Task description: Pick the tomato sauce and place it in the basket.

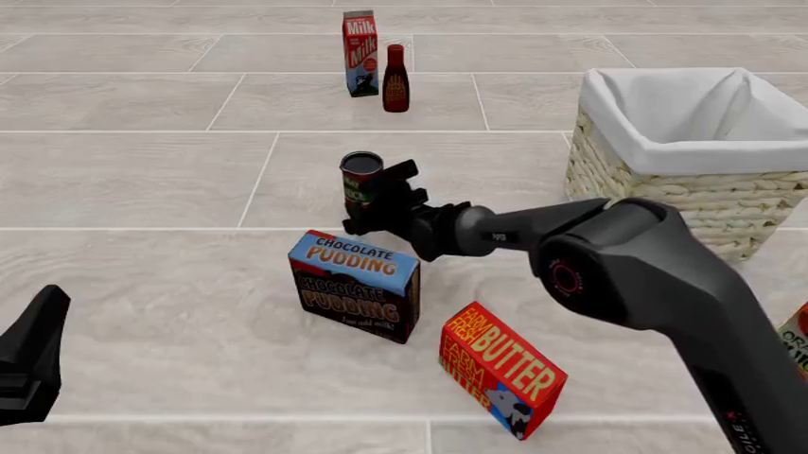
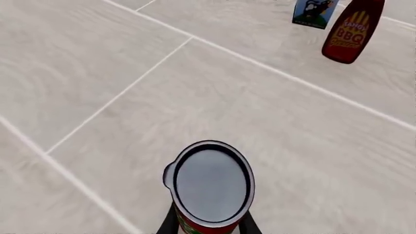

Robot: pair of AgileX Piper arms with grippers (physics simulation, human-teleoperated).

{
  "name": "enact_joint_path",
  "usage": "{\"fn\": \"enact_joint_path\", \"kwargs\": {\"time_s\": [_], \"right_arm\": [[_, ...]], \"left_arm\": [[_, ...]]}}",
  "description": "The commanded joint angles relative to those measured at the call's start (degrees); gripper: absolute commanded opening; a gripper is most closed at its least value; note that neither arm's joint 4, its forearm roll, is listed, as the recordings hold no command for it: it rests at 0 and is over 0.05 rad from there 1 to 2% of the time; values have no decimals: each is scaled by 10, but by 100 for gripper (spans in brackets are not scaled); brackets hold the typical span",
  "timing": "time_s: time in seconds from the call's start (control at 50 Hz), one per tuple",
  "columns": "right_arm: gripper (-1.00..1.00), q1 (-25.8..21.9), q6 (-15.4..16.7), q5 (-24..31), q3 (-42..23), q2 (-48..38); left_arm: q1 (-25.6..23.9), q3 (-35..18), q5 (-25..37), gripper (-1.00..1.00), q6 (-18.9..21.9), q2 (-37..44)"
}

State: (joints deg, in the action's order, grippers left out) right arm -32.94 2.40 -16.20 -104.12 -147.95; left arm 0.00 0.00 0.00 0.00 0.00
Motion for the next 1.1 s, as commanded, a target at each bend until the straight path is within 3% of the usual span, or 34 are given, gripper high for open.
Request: {"fn": "enact_joint_path", "kwargs": {"time_s": [0.02,1.1], "right_arm": [[-100,-4,-10,-13,28,23],[-100,22,3,-46,146,172]], "left_arm": [[0,0,0,100,0,0],[0,0,0,100,0,0]]}}
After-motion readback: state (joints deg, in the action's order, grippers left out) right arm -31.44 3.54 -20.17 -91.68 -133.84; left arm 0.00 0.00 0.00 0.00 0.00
